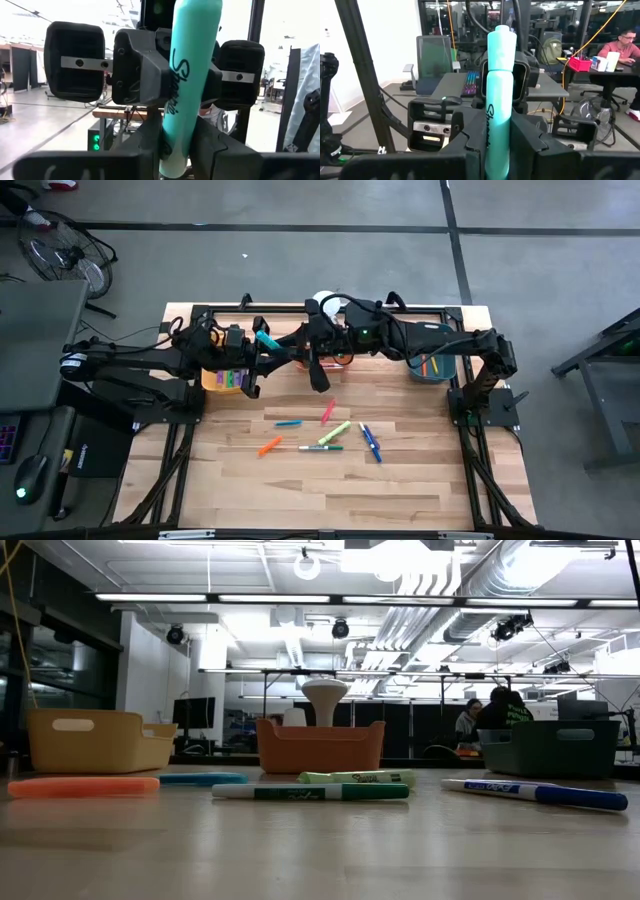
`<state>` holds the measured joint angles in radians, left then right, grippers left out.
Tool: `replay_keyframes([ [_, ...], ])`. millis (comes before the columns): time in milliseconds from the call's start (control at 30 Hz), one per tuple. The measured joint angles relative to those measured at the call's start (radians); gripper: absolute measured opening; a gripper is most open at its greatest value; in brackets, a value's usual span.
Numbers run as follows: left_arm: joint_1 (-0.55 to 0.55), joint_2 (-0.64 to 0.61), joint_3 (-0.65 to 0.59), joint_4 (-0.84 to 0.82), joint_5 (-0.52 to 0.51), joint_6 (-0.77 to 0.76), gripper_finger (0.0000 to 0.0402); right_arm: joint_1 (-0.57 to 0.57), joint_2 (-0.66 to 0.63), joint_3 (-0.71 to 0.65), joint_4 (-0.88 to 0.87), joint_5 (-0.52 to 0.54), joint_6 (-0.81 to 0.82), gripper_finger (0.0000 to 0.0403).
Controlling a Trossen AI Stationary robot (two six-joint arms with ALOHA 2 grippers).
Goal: Pick & Place Markers
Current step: Put the blue highlighter pen into the yellow bin
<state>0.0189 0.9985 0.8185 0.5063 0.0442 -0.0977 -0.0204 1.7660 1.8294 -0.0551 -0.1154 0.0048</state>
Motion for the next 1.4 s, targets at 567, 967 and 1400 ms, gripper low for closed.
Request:
replay_keyframes([
  [567, 0.0, 0.0, 0.0, -0.014, -0.003, -0.014, 0.0063, -0.006, -0.001, 0.0, 0.011, -0.021, 0.036, 0.0183],
  [967, 0.0, -0.009, 0.0, -0.111, -0.225, -0.057, 0.0063, -0.006, -0.131, 0.0, -0.07, 0.151, -0.052, 0.025],
  [1400, 0.001, -0.122, 0.0, -0.546, -0.845, -0.322, 0.0063, -0.006, -0.419, 0.0, -0.643, 0.554, -0.091, 0.0252],
])
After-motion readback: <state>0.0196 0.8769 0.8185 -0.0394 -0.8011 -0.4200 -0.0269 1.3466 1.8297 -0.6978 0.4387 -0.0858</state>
